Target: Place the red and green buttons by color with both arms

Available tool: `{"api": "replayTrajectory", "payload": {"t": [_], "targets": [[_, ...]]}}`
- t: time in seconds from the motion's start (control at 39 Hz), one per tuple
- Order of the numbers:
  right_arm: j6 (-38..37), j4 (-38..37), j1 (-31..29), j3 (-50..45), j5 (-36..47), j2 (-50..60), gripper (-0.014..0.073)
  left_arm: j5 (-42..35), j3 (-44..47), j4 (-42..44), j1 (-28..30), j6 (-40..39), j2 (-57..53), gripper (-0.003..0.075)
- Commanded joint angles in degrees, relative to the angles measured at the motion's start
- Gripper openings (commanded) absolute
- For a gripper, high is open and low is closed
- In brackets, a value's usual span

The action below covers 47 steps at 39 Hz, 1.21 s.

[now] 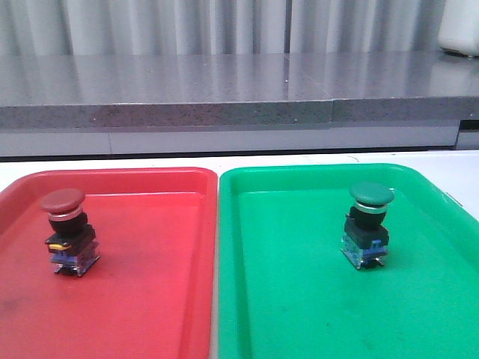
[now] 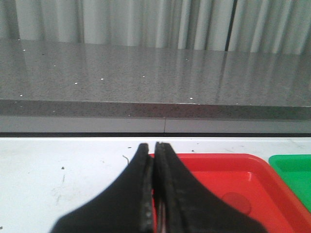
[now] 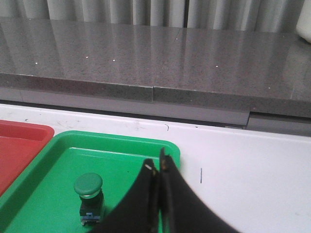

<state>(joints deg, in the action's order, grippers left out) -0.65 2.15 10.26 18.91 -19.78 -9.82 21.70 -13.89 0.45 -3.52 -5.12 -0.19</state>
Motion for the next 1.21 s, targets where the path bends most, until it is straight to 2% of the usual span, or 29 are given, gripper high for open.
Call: {"api": "replayTrajectory", "payload": {"t": [0.0,0.31,1.18], "targets": [[0.30,-0.24,-0.34,1.35,5.20,-0.41,-0.0071,-7.25,2.89,-0.45,2.10,-0.29,-1.24,-0.0020],[0.30,-0.24,-0.35,1.35,5.15,-0.46,-0.0071,-20.45,15.68,-2.56,4.37,-0.29,-1.13,-0.0020],[0.30,-0.24,-0.35,1.35,5.15,-0.46,-0.0071,-21.70,15.49,-3.27,4.37,-0.29,-1.13,-0.0020]]}}
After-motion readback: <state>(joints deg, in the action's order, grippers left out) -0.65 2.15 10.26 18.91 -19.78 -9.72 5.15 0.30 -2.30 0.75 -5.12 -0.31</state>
